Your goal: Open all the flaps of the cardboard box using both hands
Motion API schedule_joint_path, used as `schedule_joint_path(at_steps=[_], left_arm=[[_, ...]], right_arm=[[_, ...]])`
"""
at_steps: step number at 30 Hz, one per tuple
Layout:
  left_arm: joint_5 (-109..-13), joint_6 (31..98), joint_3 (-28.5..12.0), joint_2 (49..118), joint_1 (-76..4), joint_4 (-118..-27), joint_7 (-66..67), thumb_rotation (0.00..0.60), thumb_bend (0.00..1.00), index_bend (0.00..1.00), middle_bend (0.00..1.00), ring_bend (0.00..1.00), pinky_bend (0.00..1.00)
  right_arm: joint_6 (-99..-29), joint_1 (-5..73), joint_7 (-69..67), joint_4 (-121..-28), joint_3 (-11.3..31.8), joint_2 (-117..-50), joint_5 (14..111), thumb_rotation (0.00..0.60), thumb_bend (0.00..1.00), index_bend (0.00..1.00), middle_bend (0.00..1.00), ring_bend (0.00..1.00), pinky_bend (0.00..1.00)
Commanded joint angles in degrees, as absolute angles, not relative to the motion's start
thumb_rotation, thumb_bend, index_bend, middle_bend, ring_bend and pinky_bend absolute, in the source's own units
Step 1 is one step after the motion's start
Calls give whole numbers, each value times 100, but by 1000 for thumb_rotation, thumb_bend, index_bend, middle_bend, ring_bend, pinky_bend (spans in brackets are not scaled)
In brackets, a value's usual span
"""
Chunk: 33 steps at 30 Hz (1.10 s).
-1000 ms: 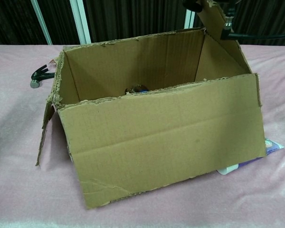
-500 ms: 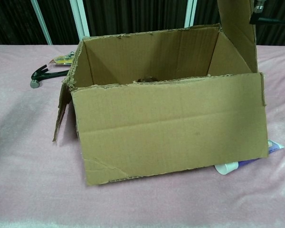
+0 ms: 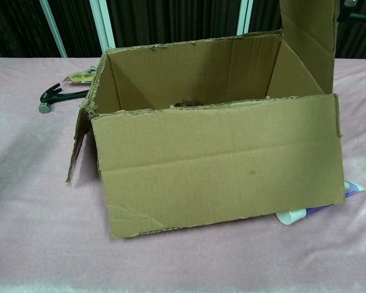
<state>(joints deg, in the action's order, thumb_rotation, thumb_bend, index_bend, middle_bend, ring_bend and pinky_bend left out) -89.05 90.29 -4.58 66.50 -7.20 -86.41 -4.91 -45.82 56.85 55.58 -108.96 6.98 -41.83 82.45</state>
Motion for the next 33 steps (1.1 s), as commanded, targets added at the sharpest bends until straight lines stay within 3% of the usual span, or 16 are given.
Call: schedule_joint_path(at_steps=[1, 33], left_arm=[[-8907, 9028, -459, 6651, -721, -8639, -487, 600, 196, 0, 0, 0, 37], [-8989, 9105, -450, 6692, -709, -8589, -377, 600, 196, 0, 0, 0, 30]], right_arm=[[-4655, 5607, 5463, -10945, 715, -4112, 8352, 600, 374, 292, 257, 140, 234], [-5257, 4407, 4611, -10658, 668, -3246, 9137, 600, 374, 286, 244, 131, 234]])
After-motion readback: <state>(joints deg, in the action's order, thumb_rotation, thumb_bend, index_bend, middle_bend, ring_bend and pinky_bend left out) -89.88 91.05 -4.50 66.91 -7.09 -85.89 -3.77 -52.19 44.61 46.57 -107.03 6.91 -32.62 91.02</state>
